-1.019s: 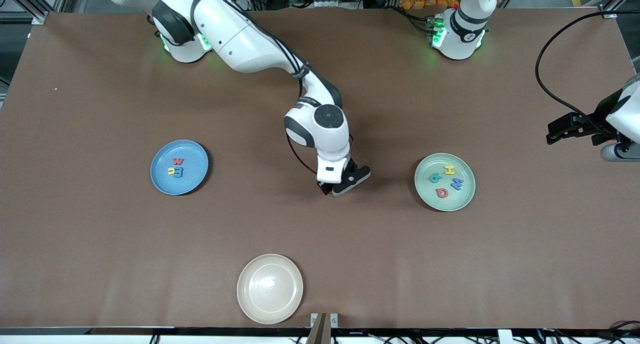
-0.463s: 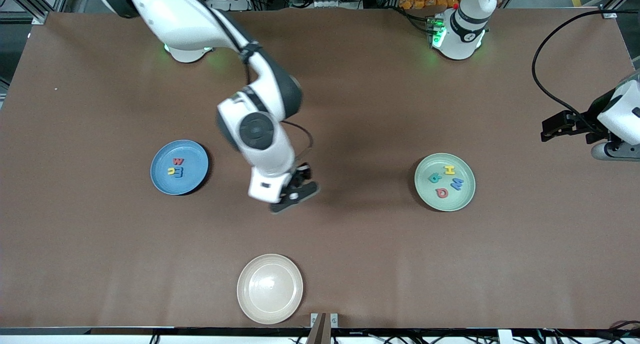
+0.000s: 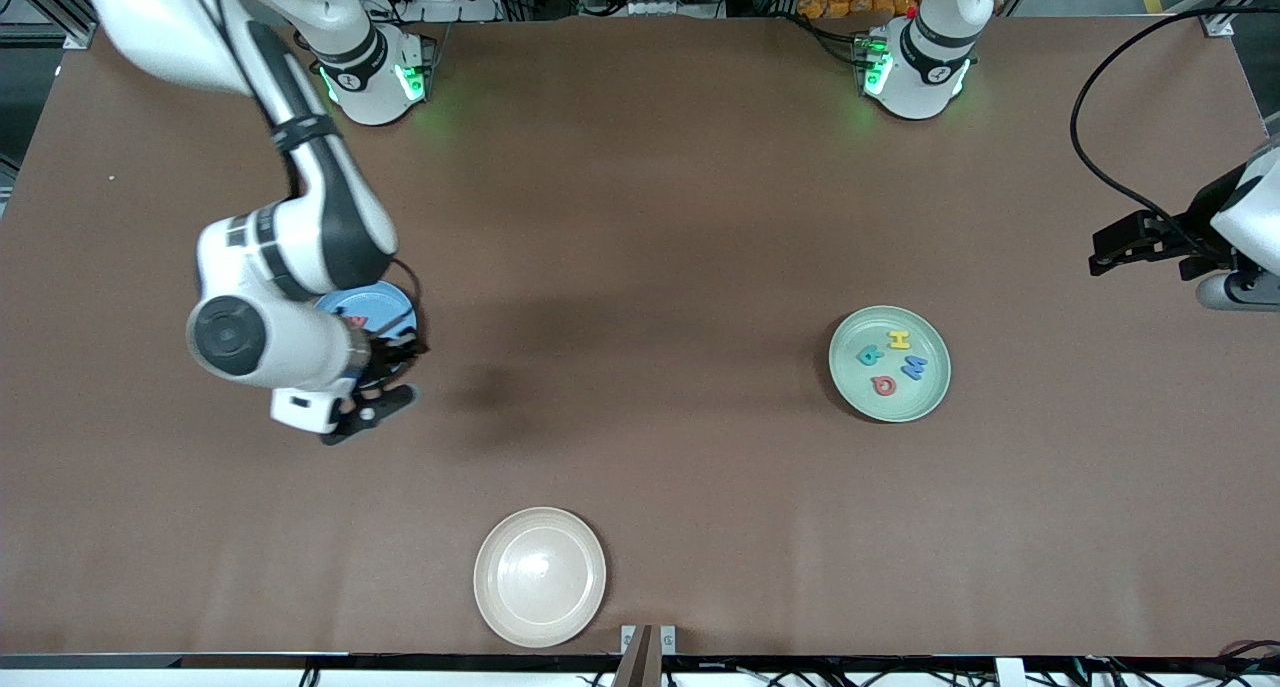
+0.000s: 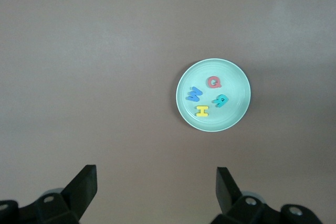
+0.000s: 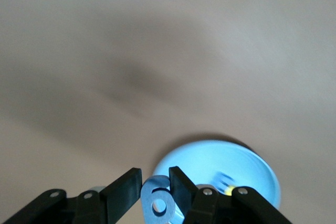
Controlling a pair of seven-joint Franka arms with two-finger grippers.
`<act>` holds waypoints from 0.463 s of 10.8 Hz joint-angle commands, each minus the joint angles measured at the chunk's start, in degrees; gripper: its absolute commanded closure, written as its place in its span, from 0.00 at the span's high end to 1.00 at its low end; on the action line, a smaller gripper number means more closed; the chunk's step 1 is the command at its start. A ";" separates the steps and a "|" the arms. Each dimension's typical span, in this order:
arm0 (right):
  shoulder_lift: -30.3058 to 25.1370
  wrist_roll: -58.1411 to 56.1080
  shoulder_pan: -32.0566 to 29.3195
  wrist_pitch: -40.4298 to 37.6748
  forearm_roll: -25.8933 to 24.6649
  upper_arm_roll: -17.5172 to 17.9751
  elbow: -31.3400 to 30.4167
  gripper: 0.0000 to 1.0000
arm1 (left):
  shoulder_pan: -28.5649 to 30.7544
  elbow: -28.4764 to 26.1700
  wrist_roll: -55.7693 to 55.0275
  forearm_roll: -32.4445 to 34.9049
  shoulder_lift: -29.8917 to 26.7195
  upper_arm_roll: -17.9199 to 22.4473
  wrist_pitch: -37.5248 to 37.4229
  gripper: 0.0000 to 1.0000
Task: Sort upper and lower case letters into plates
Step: 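Carry the blue 6 to the blue plate and open the right gripper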
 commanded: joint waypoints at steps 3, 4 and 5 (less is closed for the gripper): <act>-1.49 -5.68 -4.93 5.68 1.14 -2.07 -11.13 0.20 | 0.45 0.27 1.95 -1.04 -1.10 0.51 -1.26 1.00; -1.49 -8.65 -5.90 7.97 1.57 -2.33 -13.42 0.31 | 0.80 0.27 1.95 -0.95 -1.10 0.60 -1.26 1.00; -1.58 -8.77 -6.00 8.60 2.53 -2.42 -14.40 0.56 | 0.80 0.27 1.86 -0.95 -1.10 0.69 -1.26 1.00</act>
